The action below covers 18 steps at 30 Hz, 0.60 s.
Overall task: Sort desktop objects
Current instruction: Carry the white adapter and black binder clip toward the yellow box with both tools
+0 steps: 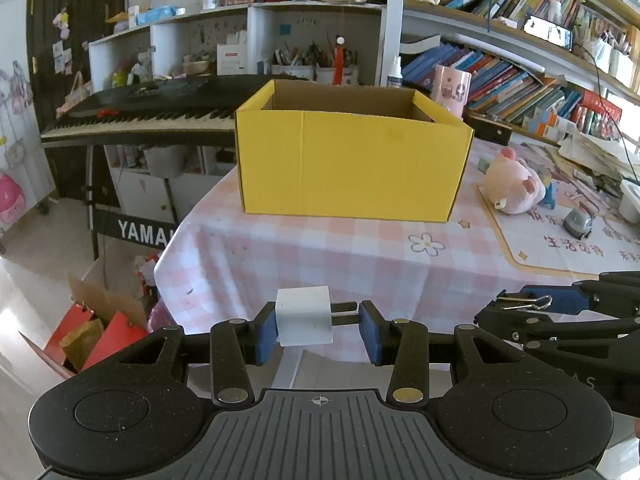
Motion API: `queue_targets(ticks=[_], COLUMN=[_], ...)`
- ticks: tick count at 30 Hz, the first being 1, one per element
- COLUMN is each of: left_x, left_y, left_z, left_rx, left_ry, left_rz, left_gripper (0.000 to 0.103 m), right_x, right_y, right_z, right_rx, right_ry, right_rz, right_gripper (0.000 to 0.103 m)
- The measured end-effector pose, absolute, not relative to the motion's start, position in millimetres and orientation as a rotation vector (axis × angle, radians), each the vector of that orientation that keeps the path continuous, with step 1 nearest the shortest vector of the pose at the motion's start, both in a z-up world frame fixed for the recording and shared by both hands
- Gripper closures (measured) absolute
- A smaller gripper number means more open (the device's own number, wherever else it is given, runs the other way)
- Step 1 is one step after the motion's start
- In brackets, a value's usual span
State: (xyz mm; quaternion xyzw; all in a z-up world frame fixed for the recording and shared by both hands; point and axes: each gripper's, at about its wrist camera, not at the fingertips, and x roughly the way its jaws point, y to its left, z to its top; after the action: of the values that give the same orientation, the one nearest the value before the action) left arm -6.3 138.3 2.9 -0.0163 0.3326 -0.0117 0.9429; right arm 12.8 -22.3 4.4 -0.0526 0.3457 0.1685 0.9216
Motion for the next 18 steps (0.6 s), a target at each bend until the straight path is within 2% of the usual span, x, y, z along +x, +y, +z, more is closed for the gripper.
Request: queue_targets(ticks=[18], left_x=[-1.8], left_y=[143.3], left_z=[6.5], left_rx=[-0.03], left_ry=[0.665], left_rz=[-0.023], left_gripper=[0.062], right_x=[14.9], right_y=[-14.0], right_z=[7.3], right_rx=[-0.118], right_ry=[0.708], right_rz=[0.349], right_gripper=[0.064])
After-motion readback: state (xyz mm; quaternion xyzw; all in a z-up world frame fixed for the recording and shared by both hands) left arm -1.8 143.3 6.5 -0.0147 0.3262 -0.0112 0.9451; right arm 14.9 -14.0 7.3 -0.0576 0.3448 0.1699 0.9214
